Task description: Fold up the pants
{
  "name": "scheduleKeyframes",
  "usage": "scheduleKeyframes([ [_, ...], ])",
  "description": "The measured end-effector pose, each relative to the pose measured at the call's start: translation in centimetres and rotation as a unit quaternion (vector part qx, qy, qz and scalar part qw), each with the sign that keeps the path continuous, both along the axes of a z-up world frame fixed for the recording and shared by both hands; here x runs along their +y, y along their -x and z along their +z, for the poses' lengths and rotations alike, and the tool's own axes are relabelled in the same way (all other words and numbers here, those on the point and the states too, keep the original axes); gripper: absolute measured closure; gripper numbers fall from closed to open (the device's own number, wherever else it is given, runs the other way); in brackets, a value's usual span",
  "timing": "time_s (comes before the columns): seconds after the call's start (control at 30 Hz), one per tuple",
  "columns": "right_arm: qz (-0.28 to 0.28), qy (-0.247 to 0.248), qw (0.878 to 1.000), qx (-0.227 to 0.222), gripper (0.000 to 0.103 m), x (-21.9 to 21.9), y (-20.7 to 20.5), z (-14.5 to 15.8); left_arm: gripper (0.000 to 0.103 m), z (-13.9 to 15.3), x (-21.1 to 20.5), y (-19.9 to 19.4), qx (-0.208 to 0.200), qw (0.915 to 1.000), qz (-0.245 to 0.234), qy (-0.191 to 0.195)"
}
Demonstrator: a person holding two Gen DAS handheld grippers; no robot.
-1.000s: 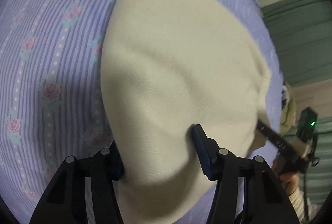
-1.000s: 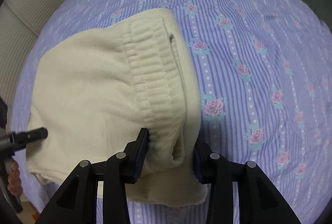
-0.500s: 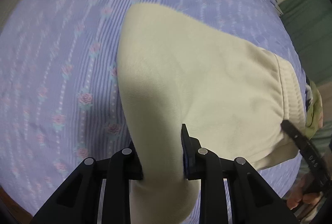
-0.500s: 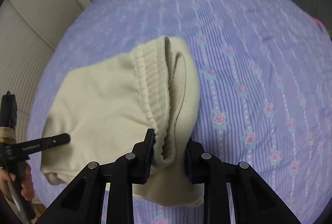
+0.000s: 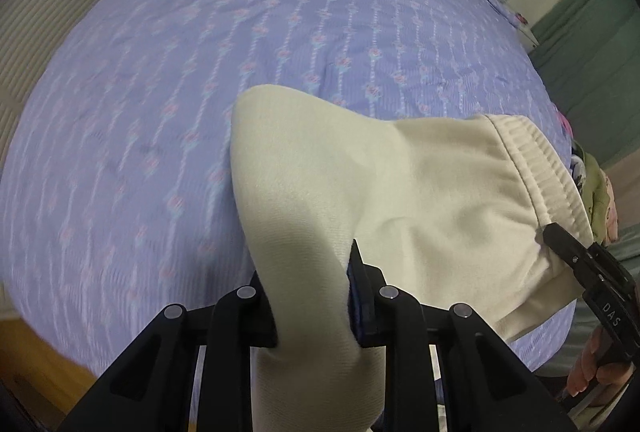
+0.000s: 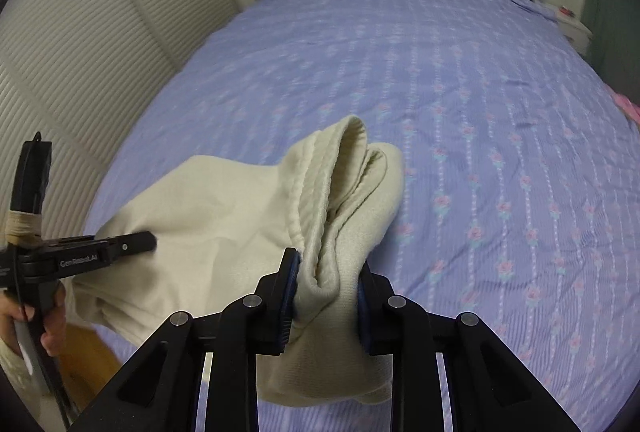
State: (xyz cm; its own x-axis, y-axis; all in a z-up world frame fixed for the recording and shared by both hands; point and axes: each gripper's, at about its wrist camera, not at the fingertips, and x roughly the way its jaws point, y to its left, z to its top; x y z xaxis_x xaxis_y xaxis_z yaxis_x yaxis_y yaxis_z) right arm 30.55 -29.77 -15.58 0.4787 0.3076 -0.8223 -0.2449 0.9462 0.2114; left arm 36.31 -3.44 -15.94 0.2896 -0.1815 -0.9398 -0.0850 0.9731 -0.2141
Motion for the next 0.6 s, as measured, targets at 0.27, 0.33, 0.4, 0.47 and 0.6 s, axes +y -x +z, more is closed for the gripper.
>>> scheduleKeyframes([
  [0.27,0.053,-0.010,0.998,-0.016,0.077,7.8,3.3,1.4,0.079,1.3,8.3,4.4,-0.004,0.9990,0.045,0.001],
  [0.33,0.058,-0.014,0.998,-0.019,0.077,10.9,3.7,1.4,0.079,1.5,11.1,4.6,-0.005,0.9990,0.043,-0.003],
  [0.4,0.059,-0.020,0.998,-0.017,0.077,14.2,3.8,1.3,0.079,1.8,14.6,4.5,-0.009,0.9994,0.031,-0.012],
  [0.47,0.053,-0.028,0.998,-0.015,0.077,17.7,3.6,1.1,0.079,2.0,17.8,3.9,-0.012,0.9996,0.016,-0.019],
  [0.6,0.013,-0.035,0.999,-0.007,0.077,25.6,2.5,0.3,0.079,2.1,26.5,1.1,-0.009,0.9996,-0.018,-0.021],
])
